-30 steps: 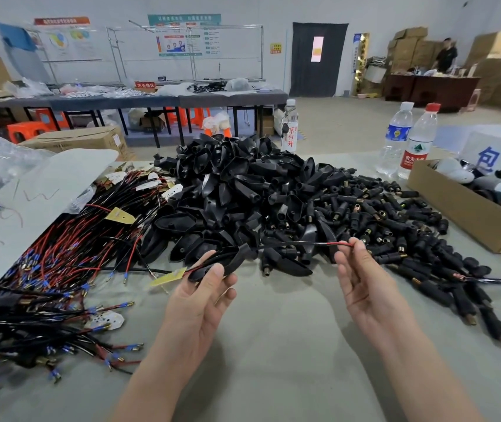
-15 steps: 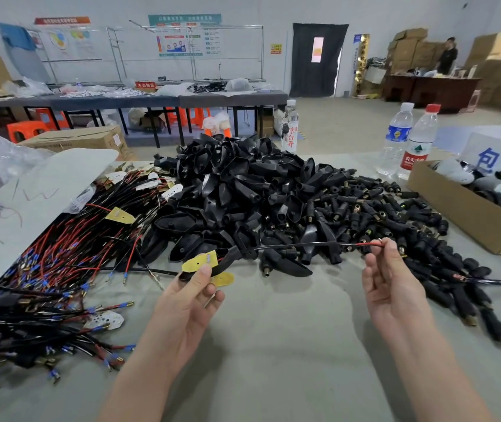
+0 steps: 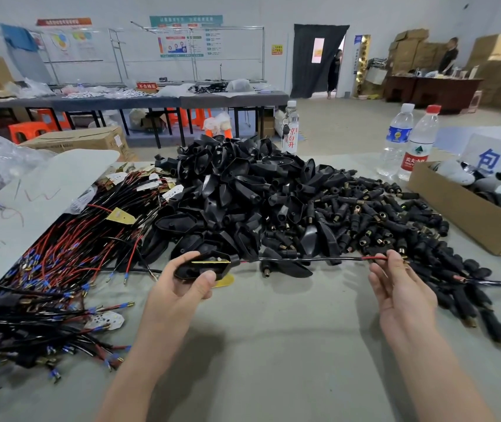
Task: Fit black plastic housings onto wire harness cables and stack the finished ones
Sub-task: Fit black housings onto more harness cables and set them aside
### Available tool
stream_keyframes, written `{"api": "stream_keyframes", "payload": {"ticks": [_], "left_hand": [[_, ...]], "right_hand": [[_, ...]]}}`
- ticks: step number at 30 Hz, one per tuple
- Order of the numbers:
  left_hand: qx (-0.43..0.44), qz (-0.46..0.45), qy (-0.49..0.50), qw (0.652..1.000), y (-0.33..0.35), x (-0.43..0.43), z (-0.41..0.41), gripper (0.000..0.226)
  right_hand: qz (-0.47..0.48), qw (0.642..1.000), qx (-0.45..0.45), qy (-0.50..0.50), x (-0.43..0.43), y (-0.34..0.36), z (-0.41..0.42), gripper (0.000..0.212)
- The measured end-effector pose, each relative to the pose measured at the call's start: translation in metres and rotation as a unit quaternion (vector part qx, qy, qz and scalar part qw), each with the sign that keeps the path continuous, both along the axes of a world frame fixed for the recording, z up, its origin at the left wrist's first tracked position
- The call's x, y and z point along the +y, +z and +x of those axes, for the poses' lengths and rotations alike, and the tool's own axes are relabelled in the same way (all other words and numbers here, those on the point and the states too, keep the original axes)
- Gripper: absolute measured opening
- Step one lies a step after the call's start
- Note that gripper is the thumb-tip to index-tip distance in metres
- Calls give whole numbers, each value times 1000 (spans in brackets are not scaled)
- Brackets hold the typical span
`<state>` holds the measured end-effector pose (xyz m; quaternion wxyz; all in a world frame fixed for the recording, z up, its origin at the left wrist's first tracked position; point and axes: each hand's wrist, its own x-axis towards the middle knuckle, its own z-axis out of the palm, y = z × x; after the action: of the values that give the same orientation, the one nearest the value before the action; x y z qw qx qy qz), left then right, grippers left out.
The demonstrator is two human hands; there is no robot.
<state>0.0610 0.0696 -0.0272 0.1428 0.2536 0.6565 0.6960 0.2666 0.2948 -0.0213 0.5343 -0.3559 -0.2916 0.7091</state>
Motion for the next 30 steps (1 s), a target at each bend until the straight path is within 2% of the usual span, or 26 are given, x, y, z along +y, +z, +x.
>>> {"api": "stream_keyframes", "payload": {"ticks": [3,5,7,8,10,11,12,13,15,17,19,22,25,28,30], "left_hand": [[-111,11,-43,993,-4,-7,-11,52],[-127,-11,-27,991,-9,-10,-17,44],[-64,-58,51,995,-13,-11,-21,28],[-5,-91,106,990,-14,-10,-21,27],[175,-161,196,951,-11,-8,-12,31],[263,-172,211,926,-9,-5,-6,32],[321,-161,205,911,-9,-1,2,31],[345,-143,179,910,-8,4,11,29],[355,-106,102,923,-7,14,30,26],[365,-103,24,925,-10,22,44,24],[326,-115,-58,936,-13,26,54,23],[204,-100,-160,961,-15,28,61,18],[156,-84,-154,972,-13,30,64,7],[102,-67,-143,982,-11,33,63,11],[50,-51,-129,989,-9,34,61,12]], "right_hand": [[4,1000,11,10,0,-2,-2,8],[13,999,14,26,-2,-4,-5,10],[22,998,14,56,-6,-4,-8,11],[27,996,13,78,-9,-4,-11,12],[38,990,10,133,-18,-1,-18,12],[45,986,9,162,-24,2,-21,13],[52,980,9,190,-30,4,-25,15],[61,974,8,219,-36,6,-29,18],[79,959,2,273,-48,6,-35,26],[96,942,-2,322,-57,6,-39,24],[119,927,-14,357,-63,4,-41,22],[158,911,-46,378,-63,3,-41,30],[196,903,-84,374,-62,2,-41,29],[198,916,-114,329,-63,-4,-45,35],[218,917,-180,280,-62,-10,-46,39]]}}
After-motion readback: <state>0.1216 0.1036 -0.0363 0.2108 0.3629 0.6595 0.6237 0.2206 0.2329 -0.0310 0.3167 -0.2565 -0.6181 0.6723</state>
